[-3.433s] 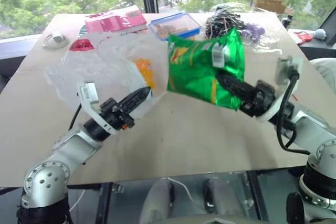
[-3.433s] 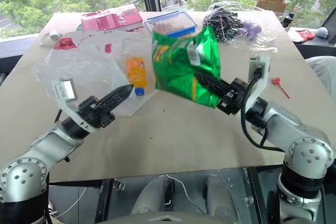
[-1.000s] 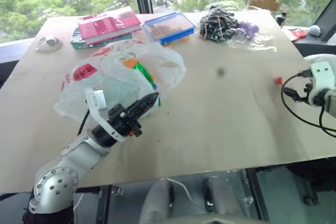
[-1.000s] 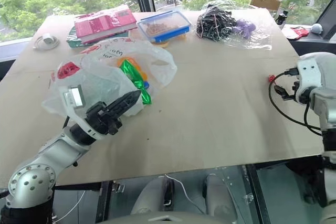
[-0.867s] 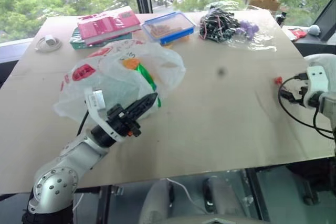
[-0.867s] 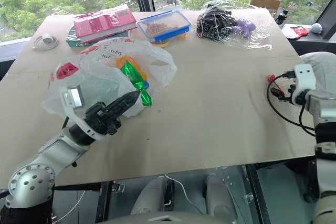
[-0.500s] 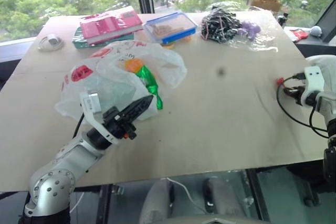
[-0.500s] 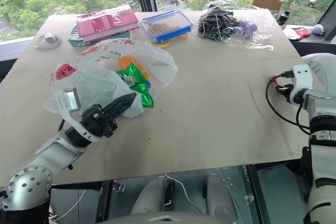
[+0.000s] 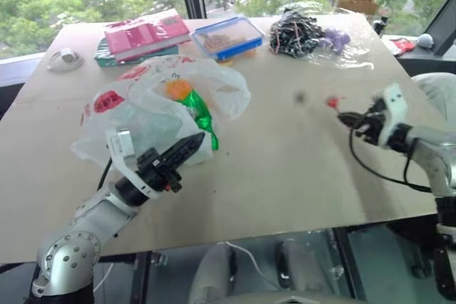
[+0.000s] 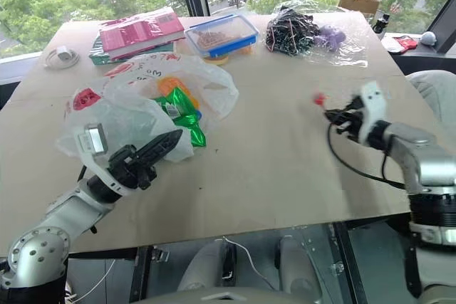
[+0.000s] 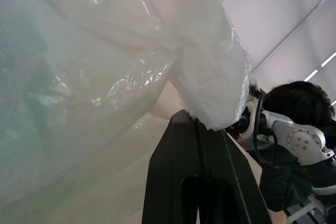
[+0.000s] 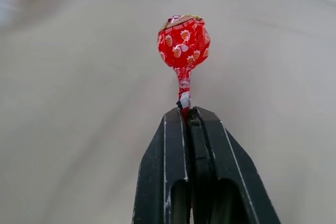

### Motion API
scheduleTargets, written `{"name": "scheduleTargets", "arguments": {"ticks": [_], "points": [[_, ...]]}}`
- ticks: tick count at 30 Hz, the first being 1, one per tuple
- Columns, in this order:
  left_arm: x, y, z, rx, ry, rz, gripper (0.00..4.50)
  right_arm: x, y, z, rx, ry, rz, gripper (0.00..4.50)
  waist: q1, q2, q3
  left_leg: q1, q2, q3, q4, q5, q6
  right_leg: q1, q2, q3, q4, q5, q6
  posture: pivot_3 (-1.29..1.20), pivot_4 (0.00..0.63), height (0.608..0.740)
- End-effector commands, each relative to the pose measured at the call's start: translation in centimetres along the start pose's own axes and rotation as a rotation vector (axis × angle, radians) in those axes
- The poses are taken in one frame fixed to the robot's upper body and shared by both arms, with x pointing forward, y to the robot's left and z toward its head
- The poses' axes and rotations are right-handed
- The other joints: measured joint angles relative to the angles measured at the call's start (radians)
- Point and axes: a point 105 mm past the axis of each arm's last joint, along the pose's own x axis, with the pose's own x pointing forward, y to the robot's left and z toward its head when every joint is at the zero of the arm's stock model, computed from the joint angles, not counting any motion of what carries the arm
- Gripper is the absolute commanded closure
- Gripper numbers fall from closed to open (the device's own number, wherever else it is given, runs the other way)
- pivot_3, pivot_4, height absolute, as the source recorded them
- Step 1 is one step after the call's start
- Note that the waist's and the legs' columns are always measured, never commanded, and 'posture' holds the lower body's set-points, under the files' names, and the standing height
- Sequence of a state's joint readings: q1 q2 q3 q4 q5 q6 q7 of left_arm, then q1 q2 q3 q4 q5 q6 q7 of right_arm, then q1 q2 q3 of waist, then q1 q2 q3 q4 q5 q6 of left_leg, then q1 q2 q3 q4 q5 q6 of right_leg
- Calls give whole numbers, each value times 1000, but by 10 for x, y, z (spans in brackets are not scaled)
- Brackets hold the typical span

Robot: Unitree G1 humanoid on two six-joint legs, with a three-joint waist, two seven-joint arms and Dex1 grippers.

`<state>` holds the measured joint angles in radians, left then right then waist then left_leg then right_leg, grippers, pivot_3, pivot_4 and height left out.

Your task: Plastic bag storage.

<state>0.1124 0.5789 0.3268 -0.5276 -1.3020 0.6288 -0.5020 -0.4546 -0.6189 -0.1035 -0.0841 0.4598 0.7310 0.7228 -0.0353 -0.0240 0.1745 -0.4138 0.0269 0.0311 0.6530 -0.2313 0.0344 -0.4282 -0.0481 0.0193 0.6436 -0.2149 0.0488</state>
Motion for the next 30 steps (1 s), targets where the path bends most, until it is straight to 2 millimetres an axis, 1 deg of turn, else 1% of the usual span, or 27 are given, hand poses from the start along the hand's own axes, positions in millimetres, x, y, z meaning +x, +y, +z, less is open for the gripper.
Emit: {"name": "scheduleTargets", "arguments": {"ticks": [1,3,6,8,10,12,14,16,17,18,20,21,22,23,24,25,26,27,28,29,30], "points": [[-5,-11,8,24,-7,-44,4500,29,59,23,-66,-43,167,4430,1,0,0,0,0,0,0,0,0,0,0,0,0,0,0,0,150,740],[-9,-12,9,25,2,-44,4500,51,85,33,-72,-64,234,4430,0,0,0,-1,0,0,0,0,0,0,0,-1,0,0,-1,0,150,740],[-17,-16,12,25,7,-42,4500,81,114,49,-92,-92,323,4430,-1,0,0,-2,0,0,0,0,0,-2,-1,0,0,-1,-2,0,150,740],[-24,-18,11,28,14,-35,4500,98,128,55,-119,-98,365,4430,-2,0,0,-2,0,0,0,0,0,-2,-1,0,0,0,-1,0,150,740],[-32,-19,9,29,21,-29,4500,112,137,60,-142,-97,380,4430,0,-1,0,-2,-1,0,0,0,0,-3,-2,-1,0,0,-1,0,150,740],[-41,-19,6,32,19,-13,4500,131,157,71,-182,-115,428,4430,1,-1,0,-3,-1,0,0,0,0,-3,-2,-1,-1,0,-1,0,150,740],[-47,-20,2,35,18,-2,4500,148,176,82,-223,-130,459,4430,-3,-1,0,-3,-1,1,-1,0,0,-3,-3,-1,0,-2,-5,0,150,740],[-50,-22,-1,37,15,2,4500,163,186,86,-276,-129,456,4430,-8,-1,0,-2,-1,1,-1,0,0,-3,-2,-1,0,-2,-5,0,150,740],[-51,-24,-2,39,12,3,4500,172,190,90,-324,-134,425,4430,-7,-1,0,-2,0,1,-1,0,0,-3,-2,-1,0,-1,-6,0,150,740],[-51,-25,-4,40,10,4,4500,180,195,94,-369,-141,404,4430,-6,-1,0,-2,0,0,-1,0,0,-3,-2,-2,0,-1,-6,0,150,740],[-53,-27,-6,42,4,10,4500,189,214,105,-452,-179,422,4430,-6,-1,0,-2,0,0,-1,0,-1,-3,-2,-2,0,-1,-7,0,150,740],[-54,-27,-7,43,0,14,4500,189,228,111,-436,-198,480,4430,-5,-1,0,-2,0,0,-1,0,-1,-3,-3,-3,0,-1,-7,0,150,740],[-55,-27,-8,43,-5,17,4500,190,242,118,-417,-230,529,4168,-6,-1,0,-3,0,-1,-1,0,-1,-3,-3,-3,-1,-1,-7,0,150,740],[-55,-28,-9,44,-8,19,4500,190,252,121,-424,-246,565,3833,-7,-1,0,-3,0,-1,-2,0,-1,-3,-4,-3,-1,-1,-7,0,150,740],[-54,-29,-9,45,-15,20,4500,191,255,122,-449,-256,570,3515,-4,-1,0,-3,0,0,-2,0,-1,-3,-4,-3,-1,-1,-7,0,150,740],[-52,-30,-9,47,-20,20,4500,192,256,122,-472,-261,565,3052,-2,-1,0,-3,-1,-2,-2,0,-1,-3,-5,-4,-1,-1,-7,0,150,740],[-50,-31,-8,49,-28,21,4500,191,253,127,-464,-286,553,2382,-2,-1,0,-3,-1,-3,-2,0,-1,-3,-6,-6,-2,-2,-7,0,150,740],[-48,-32,-6,49,-38,23,4500,189,248,133,-452,-325,536,2252,-2,-2,-1,-3,-1,-3,-2,0,-1,-3,-6,-6,-2,-2,-7,0,150,740],[-46,-32,-4,47,-49,27,4500,185,241,137,-437,-349,521,1659,-2,-2,0,-3,-2,-3,-2,0,-1,-3,-7,-6,-2,-1,-7,0,150,740],[-44,-32,-2,45,-57,29,4500,181,234,138,-443,-363,514,1339,-3,-2,0,-4,-2,-3,-2,0,-1,-3,-7,-6,-2,-1,-7,0,150,740],[-42,-33,-1,43,-62,27,4500,175,228,137,-450,-372,513,886,-3,-2,-1,-4,-2,-4,-2,0,-1,-3,-7,-6,-1,-1,-7,0,150,740]]}}
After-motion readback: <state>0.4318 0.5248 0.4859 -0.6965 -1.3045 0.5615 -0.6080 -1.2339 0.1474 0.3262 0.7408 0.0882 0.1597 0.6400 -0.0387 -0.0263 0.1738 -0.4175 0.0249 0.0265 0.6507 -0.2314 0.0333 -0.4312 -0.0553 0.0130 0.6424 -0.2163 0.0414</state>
